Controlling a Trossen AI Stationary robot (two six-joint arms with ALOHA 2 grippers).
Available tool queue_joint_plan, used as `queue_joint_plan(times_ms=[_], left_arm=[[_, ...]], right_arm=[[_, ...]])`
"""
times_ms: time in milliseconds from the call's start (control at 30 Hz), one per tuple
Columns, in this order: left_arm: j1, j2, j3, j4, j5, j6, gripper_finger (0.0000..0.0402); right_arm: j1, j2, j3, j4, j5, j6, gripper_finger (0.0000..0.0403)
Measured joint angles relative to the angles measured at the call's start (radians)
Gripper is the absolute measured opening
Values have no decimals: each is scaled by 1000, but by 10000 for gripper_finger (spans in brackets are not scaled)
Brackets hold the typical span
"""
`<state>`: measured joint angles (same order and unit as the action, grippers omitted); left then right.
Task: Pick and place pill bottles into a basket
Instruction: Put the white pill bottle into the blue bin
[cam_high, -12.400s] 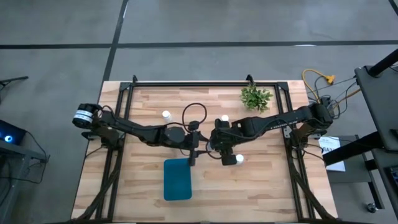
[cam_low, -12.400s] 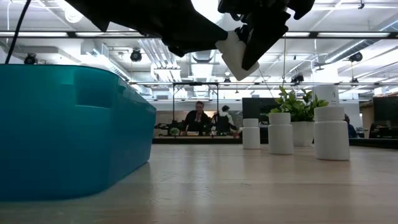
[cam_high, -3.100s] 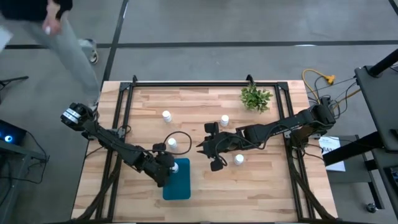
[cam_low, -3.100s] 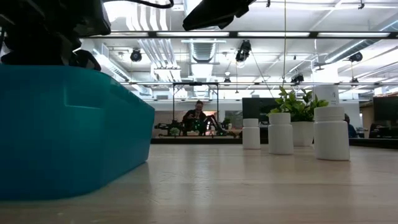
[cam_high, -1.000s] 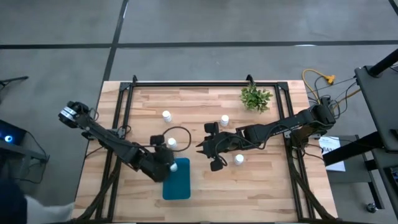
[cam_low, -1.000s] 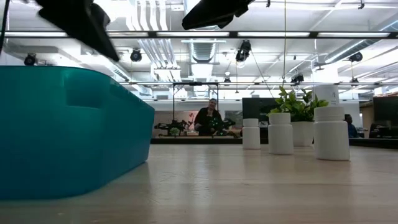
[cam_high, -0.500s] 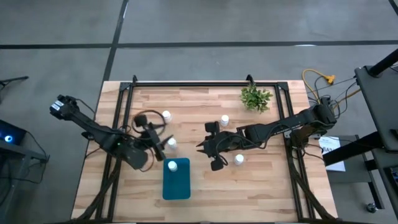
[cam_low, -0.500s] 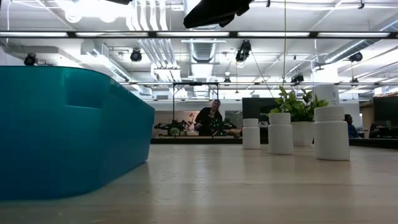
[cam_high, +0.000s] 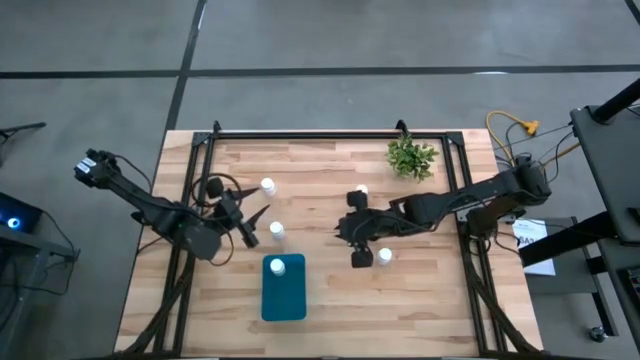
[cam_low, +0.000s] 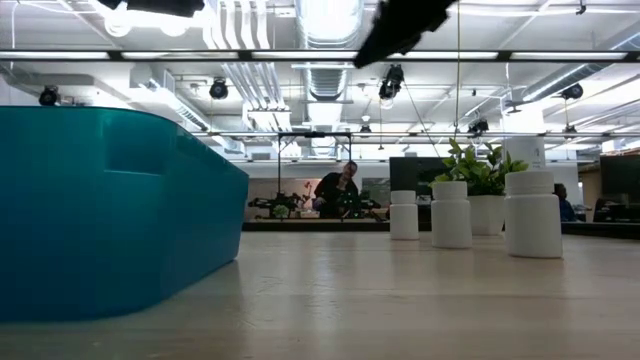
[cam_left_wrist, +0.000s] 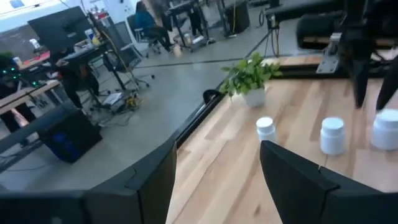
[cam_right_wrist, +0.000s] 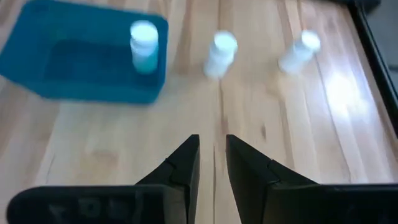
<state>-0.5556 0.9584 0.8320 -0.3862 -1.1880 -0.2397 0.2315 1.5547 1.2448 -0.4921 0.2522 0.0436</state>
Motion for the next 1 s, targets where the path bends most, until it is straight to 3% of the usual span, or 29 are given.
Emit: queue_joint_plan(times_ms=[200,400,700,833,1000], left_arm=[[0,-46,-53,168,0,99,215],[0,-45,-65,229,4,152,215],[0,-46,-69,249,5,175,215],[0,-43,-70,248,6,176,215],[0,-43,-71,248,7,176,215]], right_arm=[[41,-155,-131,-11,163,88,68],[59,-327,-315,66,160,183,68],[66,-448,-470,60,5,275,68],[72,-437,-476,61,-14,295,75],[74,-372,-479,45,-161,271,105]])
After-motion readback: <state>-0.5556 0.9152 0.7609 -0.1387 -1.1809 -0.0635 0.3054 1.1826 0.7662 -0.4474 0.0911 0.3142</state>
